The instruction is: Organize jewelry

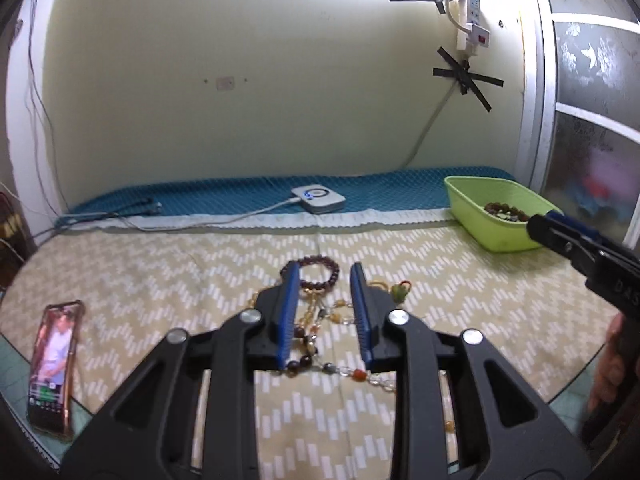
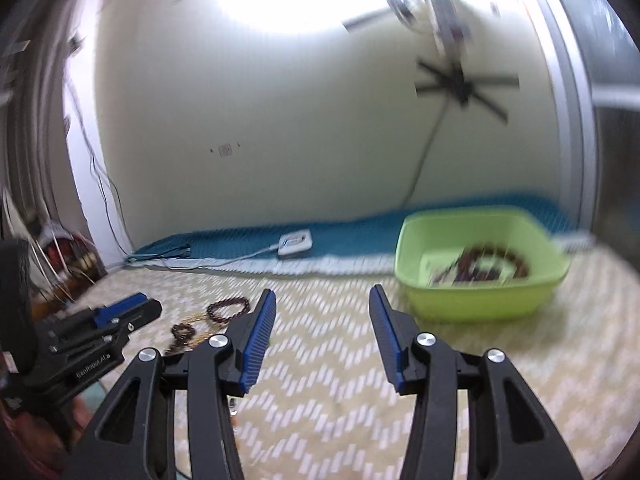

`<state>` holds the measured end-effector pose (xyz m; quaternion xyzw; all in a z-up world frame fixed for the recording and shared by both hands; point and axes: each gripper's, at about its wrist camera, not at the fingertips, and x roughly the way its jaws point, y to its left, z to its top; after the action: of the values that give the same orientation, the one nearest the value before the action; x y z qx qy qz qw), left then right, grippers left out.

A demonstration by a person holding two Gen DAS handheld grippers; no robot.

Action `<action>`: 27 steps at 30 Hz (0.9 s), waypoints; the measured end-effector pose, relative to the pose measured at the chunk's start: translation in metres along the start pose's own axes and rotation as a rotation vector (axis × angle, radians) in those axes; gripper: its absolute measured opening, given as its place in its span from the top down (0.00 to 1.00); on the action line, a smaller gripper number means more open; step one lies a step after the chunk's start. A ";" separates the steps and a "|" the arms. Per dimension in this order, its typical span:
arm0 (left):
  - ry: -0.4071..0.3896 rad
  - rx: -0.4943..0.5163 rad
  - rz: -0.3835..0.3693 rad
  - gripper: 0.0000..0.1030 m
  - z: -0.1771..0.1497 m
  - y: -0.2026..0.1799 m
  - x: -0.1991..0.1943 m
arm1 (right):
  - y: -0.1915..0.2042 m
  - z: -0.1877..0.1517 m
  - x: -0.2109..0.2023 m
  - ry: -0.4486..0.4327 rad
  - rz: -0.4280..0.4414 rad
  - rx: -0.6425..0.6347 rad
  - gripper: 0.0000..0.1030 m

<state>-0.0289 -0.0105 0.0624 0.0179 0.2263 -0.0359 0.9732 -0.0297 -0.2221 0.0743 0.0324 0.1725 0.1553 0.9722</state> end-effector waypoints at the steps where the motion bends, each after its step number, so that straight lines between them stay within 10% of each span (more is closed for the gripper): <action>1: -0.002 0.003 0.015 0.76 -0.001 -0.001 -0.001 | 0.002 -0.001 -0.002 -0.004 -0.006 -0.015 0.77; 5: -0.039 -0.020 0.052 0.76 0.000 0.003 -0.008 | 0.015 -0.004 -0.013 -0.077 -0.050 -0.080 0.54; 9: -0.117 -0.025 0.100 0.26 -0.003 0.002 -0.025 | 0.026 -0.006 -0.022 -0.134 -0.071 -0.139 0.36; 27: -0.101 -0.047 0.139 0.06 -0.004 0.008 -0.023 | 0.011 -0.003 -0.011 -0.073 -0.071 -0.053 0.24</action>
<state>-0.0510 -0.0011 0.0693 0.0087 0.1759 0.0365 0.9837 -0.0440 -0.2154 0.0760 0.0061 0.1338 0.1241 0.9832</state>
